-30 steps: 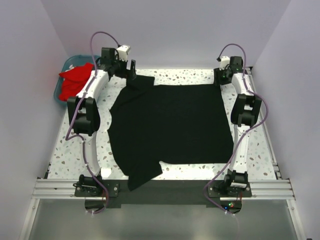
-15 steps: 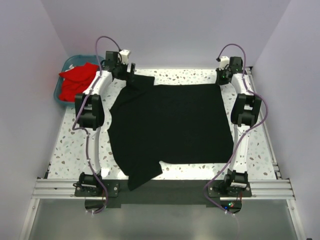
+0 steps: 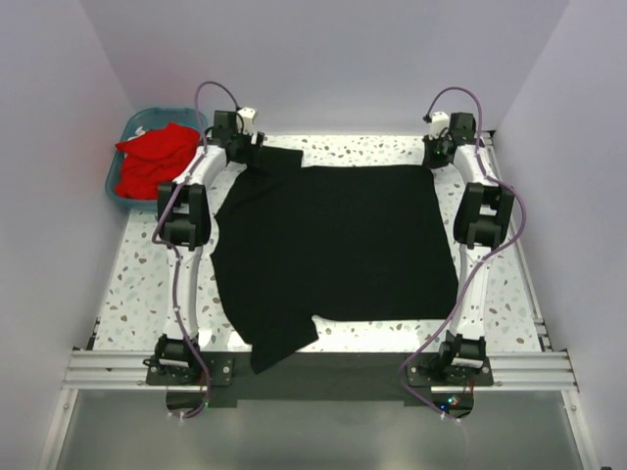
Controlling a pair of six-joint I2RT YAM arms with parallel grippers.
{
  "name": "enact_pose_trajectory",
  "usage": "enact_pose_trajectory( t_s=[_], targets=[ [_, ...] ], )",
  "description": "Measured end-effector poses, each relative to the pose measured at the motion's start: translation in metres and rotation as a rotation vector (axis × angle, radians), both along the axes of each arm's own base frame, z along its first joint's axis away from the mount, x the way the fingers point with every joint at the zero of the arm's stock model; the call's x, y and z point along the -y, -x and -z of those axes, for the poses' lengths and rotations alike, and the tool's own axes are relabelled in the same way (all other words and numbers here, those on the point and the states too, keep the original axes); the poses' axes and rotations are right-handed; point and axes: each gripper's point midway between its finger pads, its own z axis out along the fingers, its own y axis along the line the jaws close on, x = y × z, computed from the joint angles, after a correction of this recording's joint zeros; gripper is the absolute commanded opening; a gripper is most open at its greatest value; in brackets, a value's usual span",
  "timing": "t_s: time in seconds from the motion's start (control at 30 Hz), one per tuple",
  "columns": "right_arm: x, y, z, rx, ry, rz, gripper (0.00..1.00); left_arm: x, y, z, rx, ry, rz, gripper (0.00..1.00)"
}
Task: Fold and stack the t-shirts
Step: Fold the tshirt
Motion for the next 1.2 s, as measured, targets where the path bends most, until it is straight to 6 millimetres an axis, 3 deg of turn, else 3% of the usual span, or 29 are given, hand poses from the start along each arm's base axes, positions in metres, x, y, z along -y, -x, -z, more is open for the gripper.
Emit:
enact_pose_trajectory(
  t_s=[0.37, 0.57, 0.77, 0.83, 1.07, 1.2],
  targets=[
    [0.0, 0.0, 0.0, -0.001, 0.002, -0.002, 0.0, 0.011, -0.027, 0.011, 0.068, 0.037, 0.035, 0.74],
    [0.0, 0.001, 0.0, -0.001, 0.002, -0.002, 0.0, 0.022, -0.033, 0.011, 0.087, 0.073, 0.079, 0.46],
    [0.0, 0.003, -0.001, -0.01, 0.001, -0.002, 0.0, 0.029, -0.032, 0.011, 0.089, 0.1, 0.112, 0.07],
    [0.0, 0.005, -0.001, -0.014, 0.0, -0.002, 0.0, 0.031, -0.032, 0.01, 0.091, 0.108, 0.12, 0.0],
    [-0.002, 0.012, -0.002, -0.034, -0.008, -0.002, 0.0, 0.042, -0.037, 0.003, 0.151, 0.148, 0.176, 0.0],
    [-0.005, 0.013, -0.011, -0.028, -0.021, -0.009, 0.0, 0.049, -0.035, -0.013, 0.2, 0.174, 0.214, 0.0]
  ],
)
